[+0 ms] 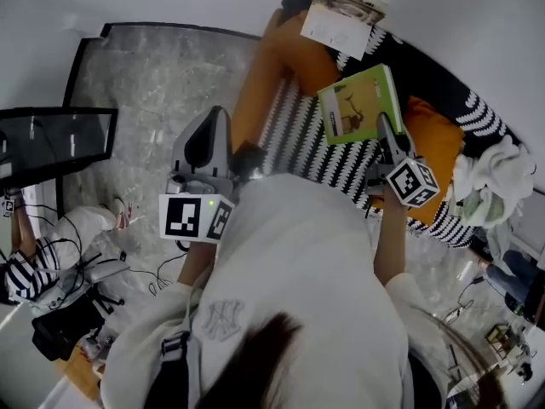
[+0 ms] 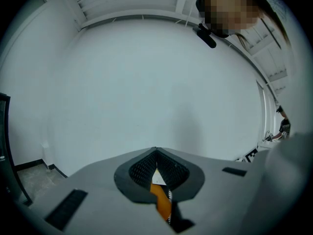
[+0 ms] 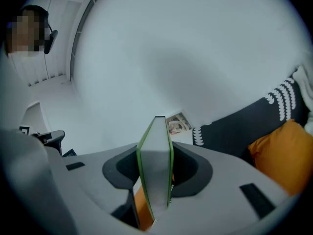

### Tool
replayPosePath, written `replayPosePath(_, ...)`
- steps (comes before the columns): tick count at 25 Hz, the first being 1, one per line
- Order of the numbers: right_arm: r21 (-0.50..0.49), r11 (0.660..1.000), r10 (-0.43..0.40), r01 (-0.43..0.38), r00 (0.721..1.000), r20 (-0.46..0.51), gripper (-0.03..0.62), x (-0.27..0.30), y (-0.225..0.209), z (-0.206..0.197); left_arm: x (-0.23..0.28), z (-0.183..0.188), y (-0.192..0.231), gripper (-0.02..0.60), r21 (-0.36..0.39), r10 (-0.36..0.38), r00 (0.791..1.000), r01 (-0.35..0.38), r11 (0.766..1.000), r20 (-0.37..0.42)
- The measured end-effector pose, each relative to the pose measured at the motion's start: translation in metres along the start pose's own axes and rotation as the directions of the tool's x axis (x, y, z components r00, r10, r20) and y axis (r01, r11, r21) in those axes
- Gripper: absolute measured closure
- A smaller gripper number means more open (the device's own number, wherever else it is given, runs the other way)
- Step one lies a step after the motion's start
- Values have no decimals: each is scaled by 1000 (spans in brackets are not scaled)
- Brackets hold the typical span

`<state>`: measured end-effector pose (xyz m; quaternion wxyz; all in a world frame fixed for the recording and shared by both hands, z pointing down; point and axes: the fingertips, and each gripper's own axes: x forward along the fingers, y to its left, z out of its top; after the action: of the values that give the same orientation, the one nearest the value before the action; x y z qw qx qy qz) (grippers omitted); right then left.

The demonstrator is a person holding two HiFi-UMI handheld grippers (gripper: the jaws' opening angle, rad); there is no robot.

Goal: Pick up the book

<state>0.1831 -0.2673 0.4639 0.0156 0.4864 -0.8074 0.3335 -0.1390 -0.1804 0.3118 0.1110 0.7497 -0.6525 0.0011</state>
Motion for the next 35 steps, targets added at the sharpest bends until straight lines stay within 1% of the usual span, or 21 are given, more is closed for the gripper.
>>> replayPosePath(5,-29,999,32,-30,998,46,442,-27,24,18,0,2,-14,572,2,-37,999,37,999,8)
replayPosePath(10,-124,991,53,-44,996,73,442,-46,49,45,3,7,-27,572,1,-75,997,75,997,18)
replayPosePath(15,-208,977,66,-45,993,94,442,-60,71,60,1,8,-28,572,5,-77,997,77,997,29)
replayPosePath(18,-265,962,84,-59,993,83,442,-68,85,59,1,8,-30,572,6,-80,996,80,997,33)
replayPosePath(24,-320,942,119,-105,993,25,442,-83,106,44,1,9,-40,572,8,-108,994,107,994,34)
replayPosePath(30,-336,938,97,-86,995,16,442,-103,112,31,-4,6,-48,572,4,-134,991,134,991,26)
replayPosePath(35,-355,932,88,-75,996,19,442,-105,113,32,-3,11,-44,572,10,-139,989,139,990,47)
